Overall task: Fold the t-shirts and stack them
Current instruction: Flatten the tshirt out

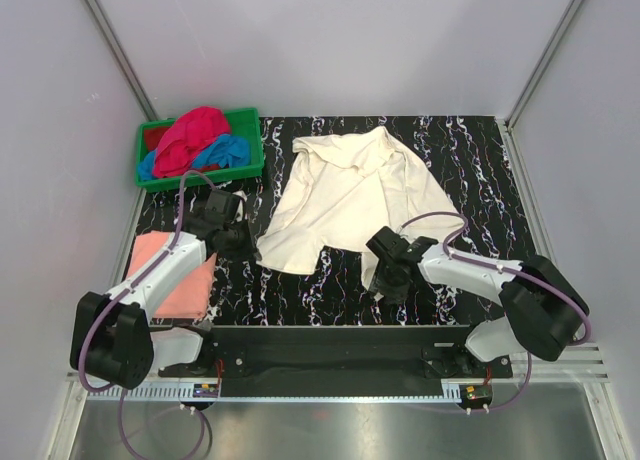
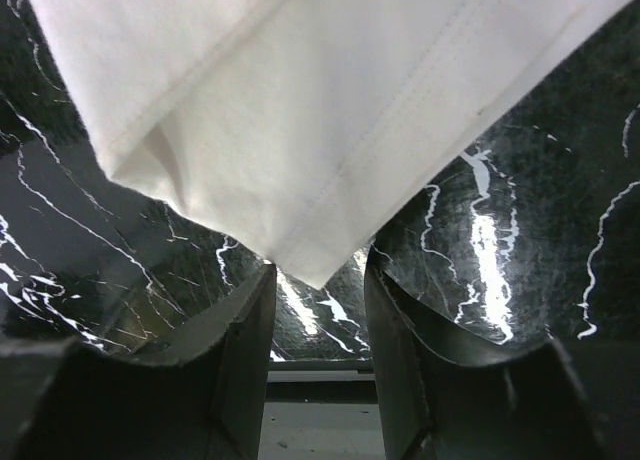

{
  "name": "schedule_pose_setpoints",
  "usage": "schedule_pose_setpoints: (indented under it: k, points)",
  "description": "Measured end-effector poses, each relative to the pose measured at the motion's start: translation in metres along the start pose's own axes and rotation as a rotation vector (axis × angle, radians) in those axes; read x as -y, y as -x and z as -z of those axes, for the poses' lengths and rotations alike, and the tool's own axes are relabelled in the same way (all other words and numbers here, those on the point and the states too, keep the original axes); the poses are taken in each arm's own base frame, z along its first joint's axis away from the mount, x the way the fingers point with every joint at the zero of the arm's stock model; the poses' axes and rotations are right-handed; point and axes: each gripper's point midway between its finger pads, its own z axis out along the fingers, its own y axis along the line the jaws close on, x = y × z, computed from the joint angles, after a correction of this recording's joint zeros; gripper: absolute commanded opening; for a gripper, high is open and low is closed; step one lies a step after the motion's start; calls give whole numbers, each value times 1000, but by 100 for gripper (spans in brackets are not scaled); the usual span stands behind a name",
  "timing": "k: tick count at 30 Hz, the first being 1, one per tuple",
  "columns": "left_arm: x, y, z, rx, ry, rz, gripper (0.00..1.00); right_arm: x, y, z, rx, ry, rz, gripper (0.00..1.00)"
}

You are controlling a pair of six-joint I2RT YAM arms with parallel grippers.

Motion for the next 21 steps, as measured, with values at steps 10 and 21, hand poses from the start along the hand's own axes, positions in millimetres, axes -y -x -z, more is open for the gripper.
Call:
schedule_pose_setpoints:
  k: [10, 21]
  points:
    - [0, -1, -1, -6, -3, -6, 0, -6, 3, -3, 1, -4, -8, 43]
    - [0, -1, -1, -5, -3, -7, 0, -6, 4, -7, -8, -30, -4, 1]
